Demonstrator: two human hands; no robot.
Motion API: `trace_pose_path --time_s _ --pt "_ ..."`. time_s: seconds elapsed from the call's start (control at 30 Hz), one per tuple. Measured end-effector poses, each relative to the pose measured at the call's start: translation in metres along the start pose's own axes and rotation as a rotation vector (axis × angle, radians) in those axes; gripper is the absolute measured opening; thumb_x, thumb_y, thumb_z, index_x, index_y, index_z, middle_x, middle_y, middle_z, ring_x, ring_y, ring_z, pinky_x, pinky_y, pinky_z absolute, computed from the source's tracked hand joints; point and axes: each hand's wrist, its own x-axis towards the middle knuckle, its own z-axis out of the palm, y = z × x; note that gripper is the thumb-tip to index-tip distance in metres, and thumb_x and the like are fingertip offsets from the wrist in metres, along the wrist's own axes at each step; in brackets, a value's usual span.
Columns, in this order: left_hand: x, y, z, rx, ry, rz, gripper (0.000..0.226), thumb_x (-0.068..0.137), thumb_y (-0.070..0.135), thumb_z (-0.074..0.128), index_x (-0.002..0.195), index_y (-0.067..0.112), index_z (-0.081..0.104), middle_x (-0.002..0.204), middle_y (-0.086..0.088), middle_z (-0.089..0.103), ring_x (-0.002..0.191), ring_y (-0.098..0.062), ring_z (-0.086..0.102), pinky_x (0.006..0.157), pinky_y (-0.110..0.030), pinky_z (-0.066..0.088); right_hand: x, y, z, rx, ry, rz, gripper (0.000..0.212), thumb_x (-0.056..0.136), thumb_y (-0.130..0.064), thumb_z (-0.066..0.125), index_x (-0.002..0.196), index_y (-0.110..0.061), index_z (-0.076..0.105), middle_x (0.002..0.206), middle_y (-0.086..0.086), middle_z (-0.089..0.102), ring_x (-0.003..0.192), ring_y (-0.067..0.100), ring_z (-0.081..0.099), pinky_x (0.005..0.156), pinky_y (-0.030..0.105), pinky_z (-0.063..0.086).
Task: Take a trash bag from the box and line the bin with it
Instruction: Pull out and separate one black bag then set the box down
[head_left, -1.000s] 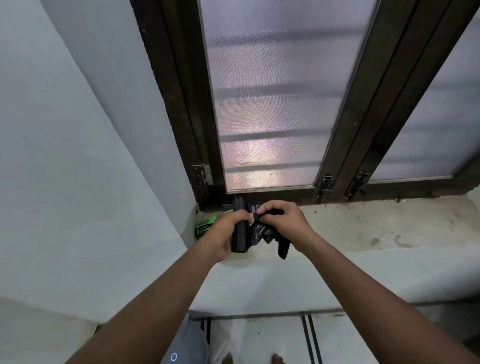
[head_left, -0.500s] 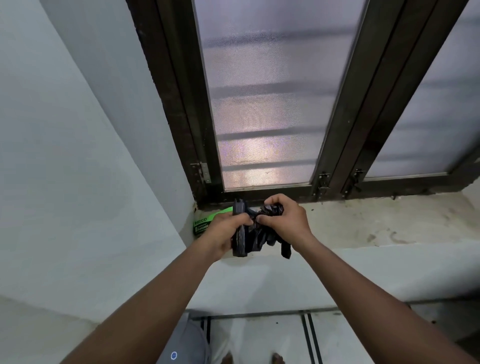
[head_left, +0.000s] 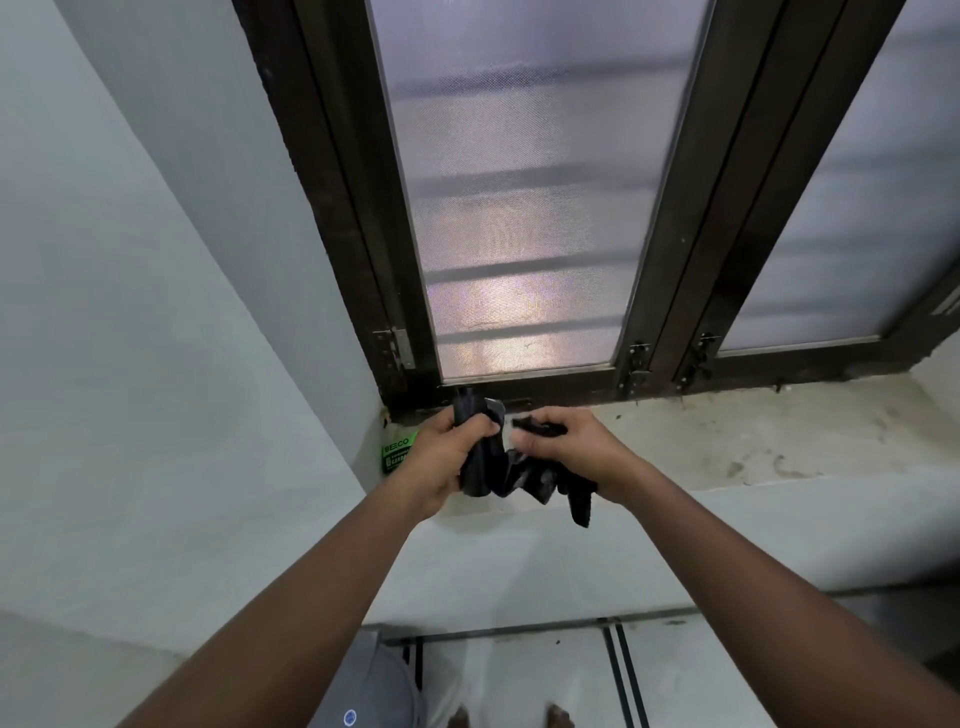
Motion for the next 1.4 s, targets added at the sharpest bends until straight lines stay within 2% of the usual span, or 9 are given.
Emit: trace_pose_path --time_s 0.13,0.23,0.37,0.5,0.6,0.8,1.0,1.2,1.4 --pt "-0.002 0.004 0.004 0.276 0.047 0.075 0.010 0.094 0.028 0.067 0.104 0.031 0.067 0.102 -0.001 0.074 0.096 -0.023 0.071 0.075 -0.045 0.063 0.000 -0.004 0.000 -0.364 -0.041 0.035 0.010 0.081 -0.025 0.083 0.089 -0.025 0.076 0.087 0.004 0.078 0.076 0.020 0.075 0.073 0.042 0.063" --pt "-0.003 0.003 0.010 0.306 0.082 0.082 0.008 0.095 0.029 0.066 0.103 0.029 0.065 0.102 -0.002 0.072 0.095 -0.026 0.071 0.063 -0.046 0.064 0.001 -0.004 0.006 -0.438 0.091 0.047 0.007 0.088 -0.020 0.073 0.083 -0.024 0.073 0.078 0.003 0.076 0.069 0.022 0.075 0.056 0.038 0.062" --pt "0.001 -0.001 0.020 0.102 0.171 0.112 0.013 0.098 0.023 0.063 0.111 0.024 0.065 0.105 -0.006 0.074 0.091 -0.025 0.073 0.064 -0.053 0.064 0.004 -0.003 0.020 -0.030 0.216 0.155 0.018 0.092 -0.007 0.063 0.083 -0.017 0.075 0.071 0.007 0.070 0.052 0.022 0.061 0.041 0.026 0.044" --pt "0.007 -0.002 0.017 -0.245 0.349 0.071 0.005 0.099 0.022 0.063 0.103 0.024 0.063 0.106 -0.008 0.072 0.101 -0.031 0.070 0.090 -0.064 0.057 0.013 0.002 0.015 0.440 0.403 0.310 0.033 0.091 0.008 0.045 0.082 -0.010 0.072 0.082 0.016 0.067 0.061 0.029 0.062 0.052 0.031 0.043" --pt "0.015 -0.004 0.005 -0.250 0.382 0.017 0.019 0.098 0.027 0.064 0.116 0.022 0.060 0.112 -0.008 0.070 0.105 -0.032 0.069 0.087 -0.062 0.058 0.015 0.008 -0.002 0.627 0.465 0.376 0.027 0.094 0.005 0.043 0.081 -0.007 0.063 0.082 0.016 0.062 0.066 0.030 0.062 0.061 0.036 0.044" --pt "0.020 -0.008 0.000 -0.139 0.307 -0.115 0.018 0.093 0.036 0.064 0.102 0.025 0.054 0.107 -0.005 0.064 0.105 -0.030 0.062 0.097 -0.056 0.056 0.010 0.012 -0.013 0.735 0.139 0.305 0.022 0.070 -0.003 0.035 0.083 -0.007 0.053 0.078 0.011 0.051 0.066 0.029 0.055 0.056 0.030 0.038" --pt "0.015 -0.006 0.000 -0.096 0.087 -0.201 0.020 0.089 0.018 0.053 0.109 0.015 0.057 0.091 -0.013 0.066 0.075 -0.027 0.064 0.065 -0.034 0.053 0.034 0.028 -0.010 0.369 0.184 0.256 0.056 0.085 0.020 0.045 0.127 -0.017 0.053 0.117 0.016 0.058 0.100 0.034 0.062 0.076 0.040 0.056" --pt "0.017 -0.008 -0.002 0.017 -0.030 -0.105 0.020 0.082 0.007 0.066 0.102 0.009 0.066 0.087 -0.013 0.070 0.072 -0.026 0.069 0.062 -0.031 0.055 0.065 0.044 -0.017 -0.591 0.163 -0.008 0.054 0.085 -0.021 0.077 0.132 -0.037 0.055 0.137 0.003 0.052 0.122 0.026 0.055 0.103 0.041 0.051" --pt "0.019 -0.012 -0.007 0.196 0.018 -0.042 0.024 0.087 0.020 0.065 0.111 0.021 0.071 0.108 -0.013 0.074 0.102 -0.031 0.070 0.082 -0.039 0.056 0.070 0.049 -0.020 -1.401 0.461 -0.121 0.059 0.083 -0.044 0.076 0.136 -0.035 0.051 0.126 0.006 0.051 0.104 0.033 0.049 0.083 0.042 0.047"
